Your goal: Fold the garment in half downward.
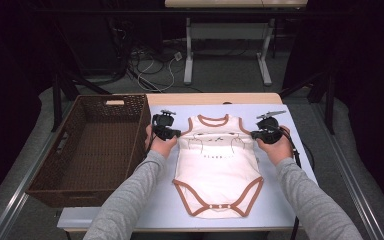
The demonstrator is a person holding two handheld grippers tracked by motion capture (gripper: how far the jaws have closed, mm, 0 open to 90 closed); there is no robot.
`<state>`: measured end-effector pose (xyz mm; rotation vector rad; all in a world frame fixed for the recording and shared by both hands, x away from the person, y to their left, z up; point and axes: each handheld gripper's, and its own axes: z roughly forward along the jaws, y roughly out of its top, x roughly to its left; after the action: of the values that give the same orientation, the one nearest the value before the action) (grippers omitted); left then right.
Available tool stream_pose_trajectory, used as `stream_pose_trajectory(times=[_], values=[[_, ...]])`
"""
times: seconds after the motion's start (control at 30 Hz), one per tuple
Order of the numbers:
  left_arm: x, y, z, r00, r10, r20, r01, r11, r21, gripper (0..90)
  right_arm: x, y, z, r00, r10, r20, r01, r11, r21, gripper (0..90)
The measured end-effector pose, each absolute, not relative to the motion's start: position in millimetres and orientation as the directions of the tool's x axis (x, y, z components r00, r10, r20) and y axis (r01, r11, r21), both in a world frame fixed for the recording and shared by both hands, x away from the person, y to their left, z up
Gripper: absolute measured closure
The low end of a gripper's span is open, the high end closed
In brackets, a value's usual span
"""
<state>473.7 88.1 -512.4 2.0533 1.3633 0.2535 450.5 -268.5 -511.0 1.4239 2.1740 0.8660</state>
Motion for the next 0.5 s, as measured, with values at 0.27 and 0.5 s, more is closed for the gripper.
stream_pose_trajectory(times=[0.27, 0.5], values=[[464.1, 89.3, -510.7, 0.458, 0.87, -0.18, 0.742, -0.263, 0.616, 87.4, 441.6, -269.5, -507.7, -0.416, 0.909, 0.023, 0.67, 0.289, 0.683, 88.4], [457.2, 90.8, -510.0, 0.464, 0.867, -0.181, 0.736, -0.265, 0.623, 87.4, 433.8, -272.6, -508.1, -0.431, 0.902, 0.018, 0.665, 0.305, 0.682, 88.4]])
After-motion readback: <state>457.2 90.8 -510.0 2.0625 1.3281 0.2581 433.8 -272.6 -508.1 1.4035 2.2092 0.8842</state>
